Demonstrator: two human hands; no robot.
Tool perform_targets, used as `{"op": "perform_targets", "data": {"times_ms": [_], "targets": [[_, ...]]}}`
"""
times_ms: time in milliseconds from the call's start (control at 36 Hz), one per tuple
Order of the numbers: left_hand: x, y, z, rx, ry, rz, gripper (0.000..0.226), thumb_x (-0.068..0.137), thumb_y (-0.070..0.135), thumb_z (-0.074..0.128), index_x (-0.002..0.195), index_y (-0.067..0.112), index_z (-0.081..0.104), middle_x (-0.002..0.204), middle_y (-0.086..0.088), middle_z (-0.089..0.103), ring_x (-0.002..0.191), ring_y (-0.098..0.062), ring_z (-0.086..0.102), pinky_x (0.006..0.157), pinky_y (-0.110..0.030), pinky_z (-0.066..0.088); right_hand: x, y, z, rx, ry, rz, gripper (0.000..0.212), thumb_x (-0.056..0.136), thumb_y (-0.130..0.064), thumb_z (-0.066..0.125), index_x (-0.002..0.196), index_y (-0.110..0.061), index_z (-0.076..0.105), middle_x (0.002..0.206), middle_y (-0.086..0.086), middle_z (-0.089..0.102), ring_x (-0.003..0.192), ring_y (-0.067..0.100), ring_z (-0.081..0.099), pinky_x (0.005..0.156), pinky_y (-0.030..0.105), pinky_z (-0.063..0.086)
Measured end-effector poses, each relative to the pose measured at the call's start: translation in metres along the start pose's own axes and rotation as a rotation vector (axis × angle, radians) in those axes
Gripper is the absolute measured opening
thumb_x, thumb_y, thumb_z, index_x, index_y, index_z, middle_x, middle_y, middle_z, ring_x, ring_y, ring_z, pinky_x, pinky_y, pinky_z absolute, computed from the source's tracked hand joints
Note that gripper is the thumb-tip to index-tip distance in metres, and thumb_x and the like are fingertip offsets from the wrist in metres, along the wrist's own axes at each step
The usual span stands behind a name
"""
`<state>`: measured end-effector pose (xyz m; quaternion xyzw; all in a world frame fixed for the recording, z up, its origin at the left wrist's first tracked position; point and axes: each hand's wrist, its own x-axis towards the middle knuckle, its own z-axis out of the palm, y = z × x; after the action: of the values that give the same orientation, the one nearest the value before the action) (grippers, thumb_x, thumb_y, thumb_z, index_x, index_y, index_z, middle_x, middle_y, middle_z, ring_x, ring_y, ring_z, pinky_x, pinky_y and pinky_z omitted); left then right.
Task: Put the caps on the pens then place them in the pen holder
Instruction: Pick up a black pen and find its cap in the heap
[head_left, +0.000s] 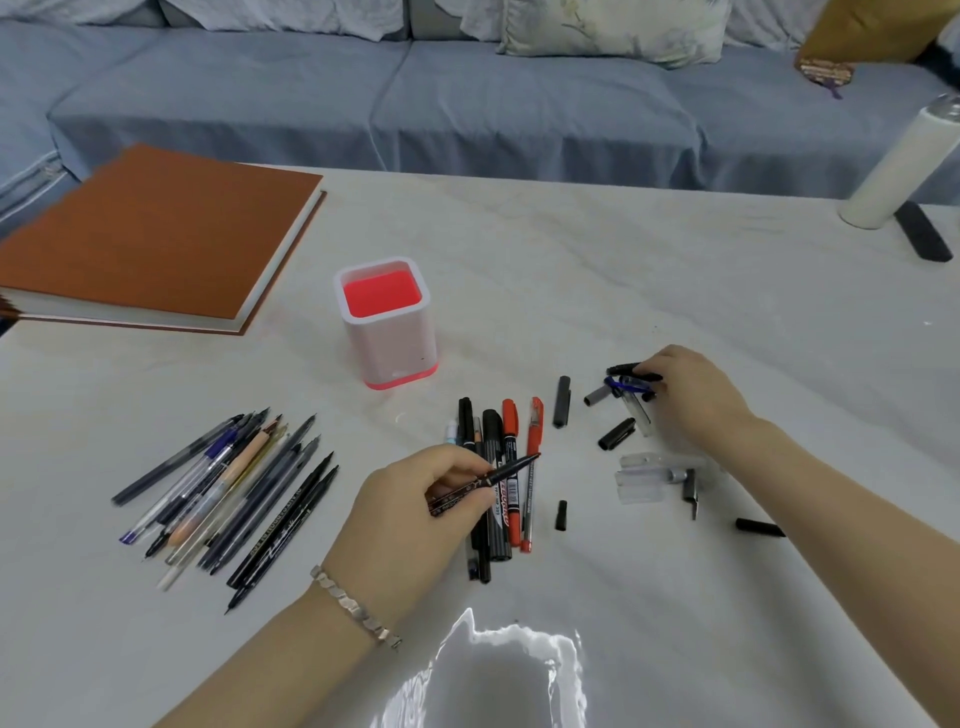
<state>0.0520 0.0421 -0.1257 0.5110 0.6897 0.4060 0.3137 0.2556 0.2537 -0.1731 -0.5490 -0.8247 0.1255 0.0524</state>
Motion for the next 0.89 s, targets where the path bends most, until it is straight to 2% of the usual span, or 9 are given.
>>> {"op": "perform_targets", "data": {"times_ms": [111,222,361,528,694,806,861,889], "targets": [[-0.001,0.002,0.000,0.005,0.019,0.018,0.023,0.075,0.013,0.069,0.075,0.036,0.063,0.072,0.020,0.066,0.077,0.014,0.057,0.064,0.005,0.037,-0.001,0.001,0.001,0.011,-0.017,0.036,0.026,0.089,-0.006,0.046,0.109,-0.009,0.062,0.109,0.011,0.054,0.102,0.029,0.051,0.085,0.038,0.044],[-0.001,0.001,0.003,0.012,0.014,0.013,0.027,0.074,0.012,0.069,0.072,0.037,0.062,0.074,0.019,0.066,0.076,0.012,0.058,0.064,0.003,0.039,-0.003,0.003,0.001,0.031,-0.061,0.073,0.024,0.091,-0.012,0.045,0.107,-0.009,0.062,0.095,0.008,0.049,0.092,0.027,0.051,0.079,0.034,0.040],[-0.004,0.002,0.006,0.012,0.014,0.006,0.030,0.075,0.011,0.069,0.071,0.039,0.060,0.073,0.019,0.065,0.075,0.014,0.057,0.065,0.003,0.039,-0.012,-0.002,0.001,0.017,-0.068,0.068,0.022,0.090,-0.012,0.047,0.105,-0.011,0.063,0.106,0.011,0.055,0.097,0.028,0.053,0.080,0.033,0.040],[-0.008,0.005,0.007,-0.004,0.000,-0.008,0.031,0.076,0.009,0.068,0.071,0.038,0.059,0.072,0.018,0.064,0.069,0.016,0.056,0.062,0.003,0.038,-0.028,-0.008,0.001,0.029,-0.097,0.055,0.018,0.085,-0.019,0.056,0.101,-0.015,0.064,0.101,0.007,0.060,0.090,0.023,0.054,0.073,0.030,0.041],[-0.011,0.005,0.006,0.009,-0.011,-0.005,0.031,0.076,0.008,0.068,0.071,0.038,0.059,0.071,0.018,0.064,0.068,0.015,0.056,0.061,0.002,0.039,-0.047,-0.014,-0.001,0.164,-0.136,0.046,0.019,0.085,-0.013,0.055,0.104,-0.013,0.061,0.101,0.008,0.062,0.083,0.019,0.051,0.069,0.025,0.036],[-0.011,0.003,0.004,0.011,-0.009,-0.023,0.029,0.076,0.009,0.068,0.073,0.037,0.060,0.072,0.018,0.064,0.069,0.015,0.057,0.061,0.002,0.040,-0.056,-0.021,-0.004,0.228,-0.030,0.025,0.021,0.088,-0.013,0.052,0.106,-0.012,0.063,0.100,0.009,0.061,0.087,0.019,0.052,0.076,0.023,0.036],[-0.011,0.001,0.003,0.010,0.001,-0.027,0.028,0.076,0.010,0.068,0.072,0.037,0.060,0.073,0.018,0.065,0.072,0.015,0.057,0.062,0.002,0.039,-0.063,-0.030,-0.008,0.357,0.045,0.029,0.020,0.087,-0.012,0.054,0.104,-0.013,0.065,0.091,0.004,0.059,0.081,0.015,0.053,0.074,0.018,0.036],[-0.011,0.000,0.003,0.014,0.002,-0.026,0.028,0.076,0.011,0.068,0.072,0.037,0.060,0.073,0.018,0.065,0.073,0.015,0.057,0.063,0.003,0.039,-0.067,-0.035,-0.010,0.448,0.064,0.037,0.017,0.086,-0.012,0.056,0.100,-0.014,0.066,0.083,0.000,0.057,0.073,0.010,0.052,0.069,0.013,0.037]]}}
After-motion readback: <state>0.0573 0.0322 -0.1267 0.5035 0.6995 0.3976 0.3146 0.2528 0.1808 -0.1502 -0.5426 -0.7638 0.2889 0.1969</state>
